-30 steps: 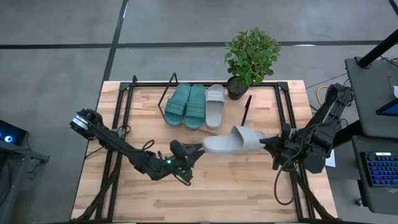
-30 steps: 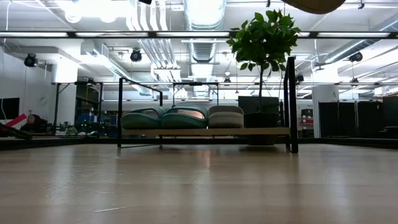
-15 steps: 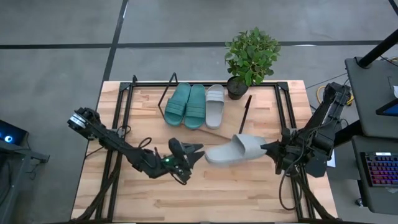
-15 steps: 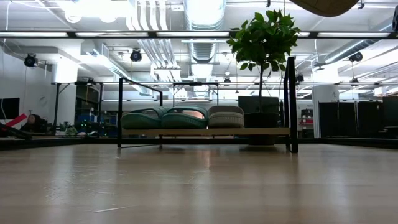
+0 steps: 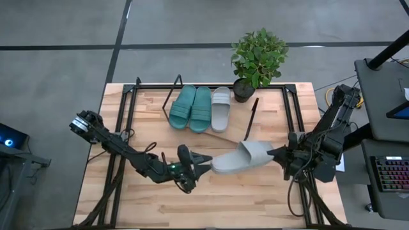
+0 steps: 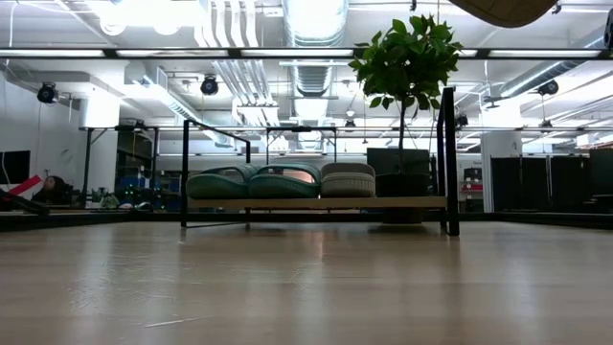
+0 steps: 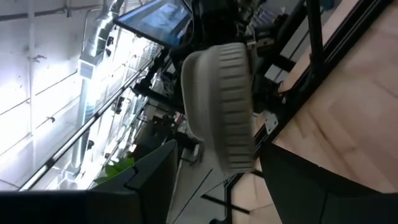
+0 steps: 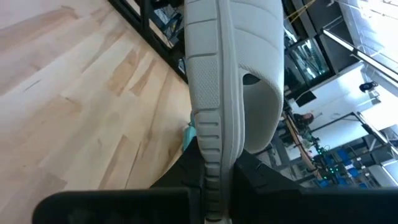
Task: Pick and place slides into the shelf
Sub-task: Put the gray slipper on the shelf
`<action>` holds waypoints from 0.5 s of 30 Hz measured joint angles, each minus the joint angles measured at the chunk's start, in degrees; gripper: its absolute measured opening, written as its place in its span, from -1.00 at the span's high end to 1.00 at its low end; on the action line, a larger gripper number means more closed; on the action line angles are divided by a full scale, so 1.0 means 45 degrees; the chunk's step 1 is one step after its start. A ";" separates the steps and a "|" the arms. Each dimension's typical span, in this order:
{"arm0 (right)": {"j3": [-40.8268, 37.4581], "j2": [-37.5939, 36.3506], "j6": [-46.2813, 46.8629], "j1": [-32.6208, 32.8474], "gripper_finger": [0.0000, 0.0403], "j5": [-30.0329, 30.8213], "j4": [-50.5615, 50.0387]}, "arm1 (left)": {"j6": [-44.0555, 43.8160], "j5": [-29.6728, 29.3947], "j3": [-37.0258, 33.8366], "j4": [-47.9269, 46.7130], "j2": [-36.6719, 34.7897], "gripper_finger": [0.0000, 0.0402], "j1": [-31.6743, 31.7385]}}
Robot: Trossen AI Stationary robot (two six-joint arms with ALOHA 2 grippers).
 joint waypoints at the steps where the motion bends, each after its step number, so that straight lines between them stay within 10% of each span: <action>1: -0.0005 0.0008 0.0000 0.0000 0.88 -0.0012 -0.0002 | -0.0086 0.0170 0.0004 0.0005 0.0000 -0.06 0.0027; 15: -0.0024 -0.0006 0.0004 0.0000 0.88 -0.0238 0.0008 | -0.1735 0.3059 0.0082 -0.0014 0.0024 -0.06 0.1076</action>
